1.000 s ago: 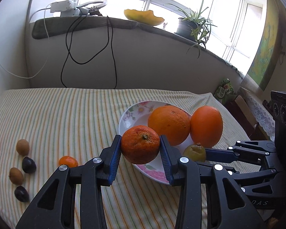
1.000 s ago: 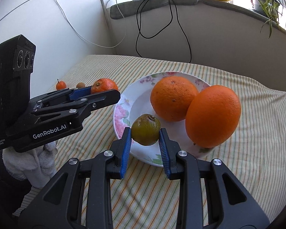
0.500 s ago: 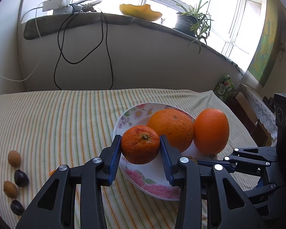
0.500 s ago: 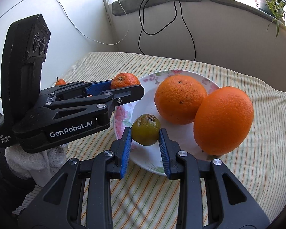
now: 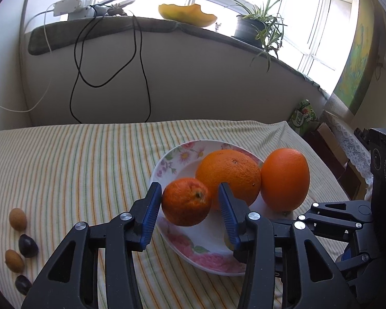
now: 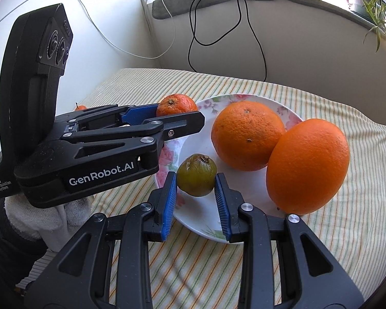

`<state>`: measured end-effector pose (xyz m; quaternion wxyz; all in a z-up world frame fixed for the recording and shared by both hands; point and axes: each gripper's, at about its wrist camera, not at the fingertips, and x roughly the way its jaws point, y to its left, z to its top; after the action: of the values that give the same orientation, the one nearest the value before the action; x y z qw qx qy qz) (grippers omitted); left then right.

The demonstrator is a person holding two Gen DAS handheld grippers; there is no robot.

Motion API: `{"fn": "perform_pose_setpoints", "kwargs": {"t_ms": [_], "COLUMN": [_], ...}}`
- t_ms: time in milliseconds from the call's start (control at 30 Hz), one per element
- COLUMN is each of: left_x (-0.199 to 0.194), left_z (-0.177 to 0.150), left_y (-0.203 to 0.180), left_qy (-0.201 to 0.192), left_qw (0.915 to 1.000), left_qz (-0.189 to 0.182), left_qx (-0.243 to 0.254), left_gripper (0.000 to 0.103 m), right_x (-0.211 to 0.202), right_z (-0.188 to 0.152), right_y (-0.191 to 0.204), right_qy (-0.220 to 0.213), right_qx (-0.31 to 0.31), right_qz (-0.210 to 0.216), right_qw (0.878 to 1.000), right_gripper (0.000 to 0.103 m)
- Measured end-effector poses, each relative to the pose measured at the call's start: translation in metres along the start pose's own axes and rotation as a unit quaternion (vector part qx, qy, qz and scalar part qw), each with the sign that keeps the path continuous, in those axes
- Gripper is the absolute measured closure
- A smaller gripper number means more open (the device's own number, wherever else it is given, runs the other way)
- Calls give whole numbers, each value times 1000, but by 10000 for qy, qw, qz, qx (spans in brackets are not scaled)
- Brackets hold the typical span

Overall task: Organize fruits
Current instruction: 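Carry the tangerine onto the plate and open the left tool while the right tool sets the green fruit there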

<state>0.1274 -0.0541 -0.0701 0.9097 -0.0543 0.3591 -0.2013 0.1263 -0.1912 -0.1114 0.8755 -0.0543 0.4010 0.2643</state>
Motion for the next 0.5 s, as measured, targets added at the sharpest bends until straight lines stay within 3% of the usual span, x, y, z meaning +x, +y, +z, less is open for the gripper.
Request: {"fn": "perform_pose_setpoints", "kwargs": {"t_ms": [167,300,500], "left_x": [-5,-10,-17], "left_z": [3,4,3], "left_y": [0,3,6], "left_qy": [-86,-131,-187], "left_qw": [10000,9999,9998], "left_qz": [16,42,67], "left_qx": [10,-18,-77], "left_gripper": [53,53,52], "right_x": [0,-8,-16], "right_z": [0,1,1], "right_y": [1,3,4], "right_qy": [-5,-139,-231], "right_qx": [-32,-61,-76], "right_qz": [-33,-73,-83], "right_qw": [10000,9999,9997], "right_gripper": [67,45,44]}}
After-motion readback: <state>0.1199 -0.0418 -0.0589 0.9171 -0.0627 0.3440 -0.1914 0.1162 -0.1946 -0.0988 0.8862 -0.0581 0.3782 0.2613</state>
